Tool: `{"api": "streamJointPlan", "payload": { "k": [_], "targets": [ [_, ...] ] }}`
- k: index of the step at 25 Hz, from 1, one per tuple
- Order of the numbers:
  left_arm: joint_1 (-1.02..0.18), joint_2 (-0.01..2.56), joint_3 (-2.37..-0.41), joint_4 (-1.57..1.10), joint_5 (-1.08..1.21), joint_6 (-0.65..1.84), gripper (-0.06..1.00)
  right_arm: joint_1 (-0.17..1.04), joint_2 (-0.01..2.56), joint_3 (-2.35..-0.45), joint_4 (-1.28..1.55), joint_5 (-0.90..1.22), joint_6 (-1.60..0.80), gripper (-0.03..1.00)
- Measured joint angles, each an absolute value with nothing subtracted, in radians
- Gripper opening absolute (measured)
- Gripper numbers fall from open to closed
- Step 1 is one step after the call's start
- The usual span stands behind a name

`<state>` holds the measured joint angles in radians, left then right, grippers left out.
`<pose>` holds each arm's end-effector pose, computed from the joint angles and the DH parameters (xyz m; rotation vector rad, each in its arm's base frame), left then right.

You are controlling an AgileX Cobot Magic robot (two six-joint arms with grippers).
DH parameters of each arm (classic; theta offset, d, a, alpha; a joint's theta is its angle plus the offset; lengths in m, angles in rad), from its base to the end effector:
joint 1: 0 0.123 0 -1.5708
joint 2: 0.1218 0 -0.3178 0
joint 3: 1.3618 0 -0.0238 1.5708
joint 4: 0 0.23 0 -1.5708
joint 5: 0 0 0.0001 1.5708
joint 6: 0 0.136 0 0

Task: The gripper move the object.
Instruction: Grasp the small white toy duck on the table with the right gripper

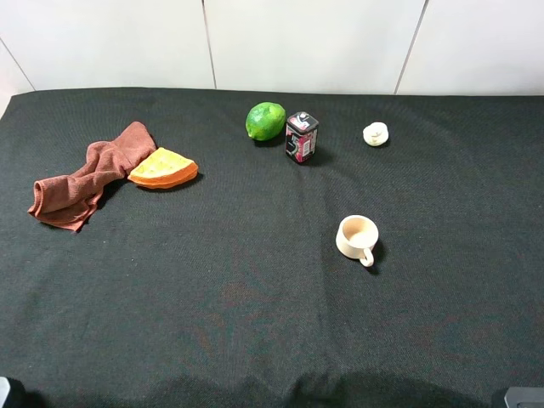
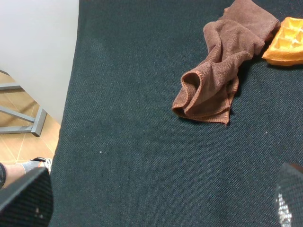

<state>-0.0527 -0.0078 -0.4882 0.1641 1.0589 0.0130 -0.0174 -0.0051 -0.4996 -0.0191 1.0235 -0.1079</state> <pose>-0.0158 0.0202 0.2446 0.0600 2.0389 0.1716 -0.0146 -0.0020 0.2511 -0.0901 2.0017 -0.1030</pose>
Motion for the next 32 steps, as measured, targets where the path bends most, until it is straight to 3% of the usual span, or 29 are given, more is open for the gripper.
{"api": "streamJointPlan", "payload": {
  "k": [27, 32],
  "targets": [
    [-0.053, -0.008, -0.488, 0.164, 1.059, 0.013, 0.99, -0.017, -0.003, -0.500, -0.011, 1.023, -0.105, 0.69],
    [-0.053, -0.008, -0.488, 0.164, 1.059, 0.013, 0.99, -0.017, 0.126, -0.506, -0.011, 1.013, -0.105, 0.69]
  ]
}}
